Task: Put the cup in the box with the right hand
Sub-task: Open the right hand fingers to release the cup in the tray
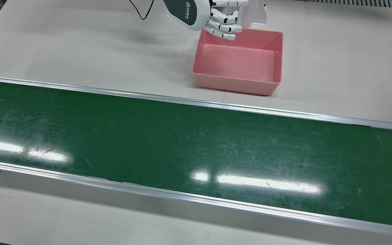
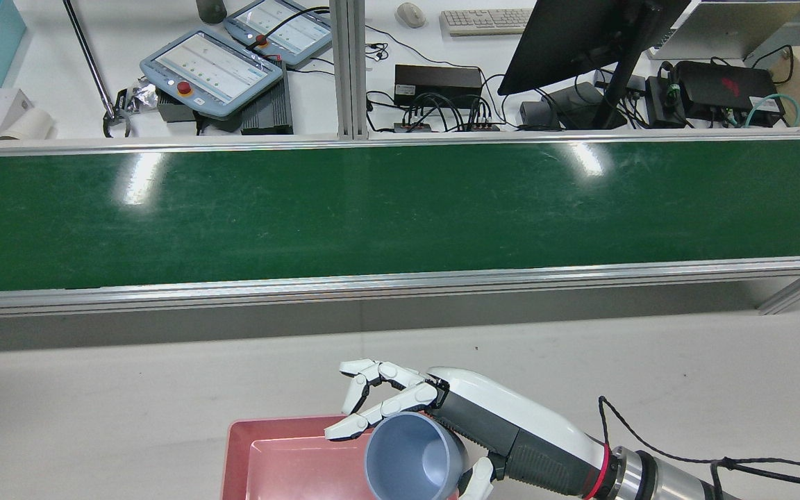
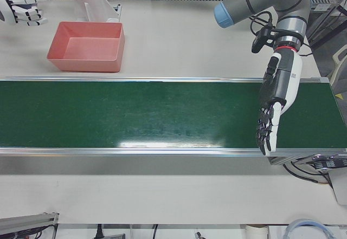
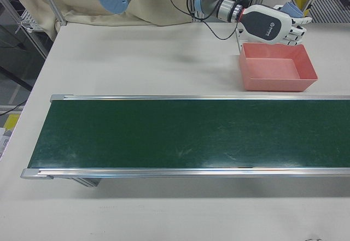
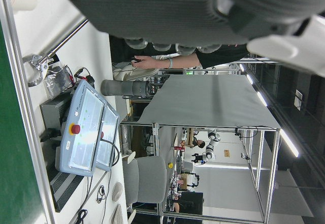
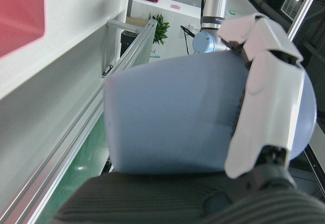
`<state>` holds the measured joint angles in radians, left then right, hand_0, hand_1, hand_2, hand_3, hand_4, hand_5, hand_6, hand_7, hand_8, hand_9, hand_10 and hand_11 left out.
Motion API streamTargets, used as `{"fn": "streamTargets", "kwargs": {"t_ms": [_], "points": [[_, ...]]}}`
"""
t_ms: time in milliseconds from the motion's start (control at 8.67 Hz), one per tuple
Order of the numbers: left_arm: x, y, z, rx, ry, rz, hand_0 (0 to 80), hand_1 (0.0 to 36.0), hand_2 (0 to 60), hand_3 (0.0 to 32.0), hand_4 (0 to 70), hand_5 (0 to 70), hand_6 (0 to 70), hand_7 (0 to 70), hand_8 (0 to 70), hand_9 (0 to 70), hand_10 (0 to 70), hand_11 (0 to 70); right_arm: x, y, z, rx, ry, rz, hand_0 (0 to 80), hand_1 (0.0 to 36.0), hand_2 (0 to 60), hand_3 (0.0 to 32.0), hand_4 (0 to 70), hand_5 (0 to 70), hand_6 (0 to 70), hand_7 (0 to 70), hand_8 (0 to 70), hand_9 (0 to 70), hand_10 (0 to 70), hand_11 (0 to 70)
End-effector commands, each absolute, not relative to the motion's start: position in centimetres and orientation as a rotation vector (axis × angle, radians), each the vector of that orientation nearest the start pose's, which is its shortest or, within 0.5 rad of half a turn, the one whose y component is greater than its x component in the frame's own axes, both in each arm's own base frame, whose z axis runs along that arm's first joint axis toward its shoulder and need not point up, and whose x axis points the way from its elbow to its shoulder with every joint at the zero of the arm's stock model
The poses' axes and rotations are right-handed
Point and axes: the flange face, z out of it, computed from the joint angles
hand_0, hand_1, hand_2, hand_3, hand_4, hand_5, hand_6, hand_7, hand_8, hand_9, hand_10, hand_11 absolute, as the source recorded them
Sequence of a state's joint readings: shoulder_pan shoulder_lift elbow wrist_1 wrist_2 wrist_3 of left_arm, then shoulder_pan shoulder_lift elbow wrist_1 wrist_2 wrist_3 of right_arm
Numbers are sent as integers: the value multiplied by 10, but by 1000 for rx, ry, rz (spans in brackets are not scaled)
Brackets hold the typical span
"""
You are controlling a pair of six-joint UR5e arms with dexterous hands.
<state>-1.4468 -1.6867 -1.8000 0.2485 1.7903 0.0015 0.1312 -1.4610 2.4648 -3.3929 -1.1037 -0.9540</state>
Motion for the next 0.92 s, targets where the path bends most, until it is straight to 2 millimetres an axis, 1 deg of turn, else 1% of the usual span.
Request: {"fn": "streamTargets", "kwargs": {"t_ms": [0, 115, 231, 346, 577, 692, 808], "points": [[-46, -535, 542, -346, 2130, -1930, 0, 0, 0, 0, 0, 0, 0, 0, 0, 0, 0, 0, -372, -218, 269, -338, -2364, 898, 399, 32, 65, 0, 146, 13, 31, 105, 0, 7, 13, 26], [-46, -535, 541, -347, 2130, -1928, 0, 0, 0, 0, 0, 0, 0, 0, 0, 0, 0, 0, -373, -218, 269, -341, -2362, 899, 428, 19, 23, 0, 172, 14, 32, 110, 0, 8, 13, 27], [-46, -535, 542, -347, 2129, -1929, 0, 0, 0, 0, 0, 0, 0, 0, 0, 0, 0, 0, -373, -218, 270, -342, -2362, 901, 401, 52, 97, 0, 135, 16, 34, 116, 0, 9, 16, 32], [-46, -535, 542, -346, 2130, -1930, 0, 0, 0, 0, 0, 0, 0, 0, 0, 0, 0, 0, -373, -218, 270, -342, -2362, 901, 416, 47, 77, 0, 149, 16, 36, 122, 0, 10, 19, 36], [-46, -534, 543, -347, 2127, -1931, 0, 0, 0, 0, 0, 0, 0, 0, 0, 0, 0, 0, -372, -218, 270, -342, -2360, 899, 421, 55, 83, 0, 147, 19, 37, 127, 0, 11, 20, 38], [-46, -535, 542, -346, 2130, -1930, 0, 0, 0, 0, 0, 0, 0, 0, 0, 0, 0, 0, -373, -217, 270, -343, -2360, 899, 442, 40, 28, 0, 169, 19, 37, 128, 0, 11, 19, 36], [-46, -535, 542, -347, 2129, -1929, 0, 0, 0, 0, 0, 0, 0, 0, 0, 0, 0, 0, -373, -216, 270, -348, -2360, 897, 443, 43, 29, 0, 170, 20, 38, 130, 0, 12, 20, 39]]}}
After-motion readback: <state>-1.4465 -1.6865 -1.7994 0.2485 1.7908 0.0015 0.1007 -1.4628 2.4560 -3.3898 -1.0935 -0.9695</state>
